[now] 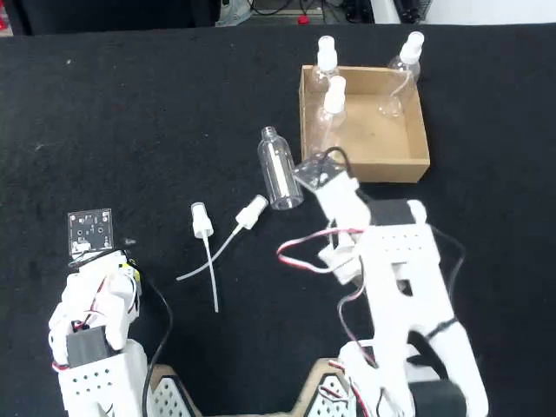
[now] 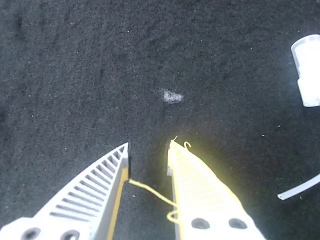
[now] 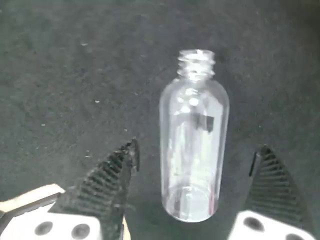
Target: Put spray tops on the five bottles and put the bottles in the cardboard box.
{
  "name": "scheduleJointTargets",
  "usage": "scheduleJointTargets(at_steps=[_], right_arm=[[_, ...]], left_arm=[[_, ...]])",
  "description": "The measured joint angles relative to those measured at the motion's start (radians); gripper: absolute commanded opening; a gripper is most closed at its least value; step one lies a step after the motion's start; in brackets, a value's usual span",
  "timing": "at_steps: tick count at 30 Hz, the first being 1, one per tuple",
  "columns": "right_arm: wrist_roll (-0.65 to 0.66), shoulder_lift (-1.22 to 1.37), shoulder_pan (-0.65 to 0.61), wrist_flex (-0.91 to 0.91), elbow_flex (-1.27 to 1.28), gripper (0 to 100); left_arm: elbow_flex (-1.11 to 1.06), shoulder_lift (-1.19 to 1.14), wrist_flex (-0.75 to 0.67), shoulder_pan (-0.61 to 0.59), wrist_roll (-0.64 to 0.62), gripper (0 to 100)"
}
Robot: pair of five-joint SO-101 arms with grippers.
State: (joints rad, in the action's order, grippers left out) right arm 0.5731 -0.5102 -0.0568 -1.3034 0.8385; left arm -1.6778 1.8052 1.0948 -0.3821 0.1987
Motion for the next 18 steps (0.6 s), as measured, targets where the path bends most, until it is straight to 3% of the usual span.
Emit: scheduleJointTargets(at_steps=[13,18], right_arm=[[-0.043,0.236,0.017,0.290,0.066,32.5],[-0.057,0.284,0.017,0.344,0.072,20.2]], left_arm=[[0.000,0.000,0.000,0.000,0.000,13],[0.000,0.000,0.000,0.000,0.000,13]])
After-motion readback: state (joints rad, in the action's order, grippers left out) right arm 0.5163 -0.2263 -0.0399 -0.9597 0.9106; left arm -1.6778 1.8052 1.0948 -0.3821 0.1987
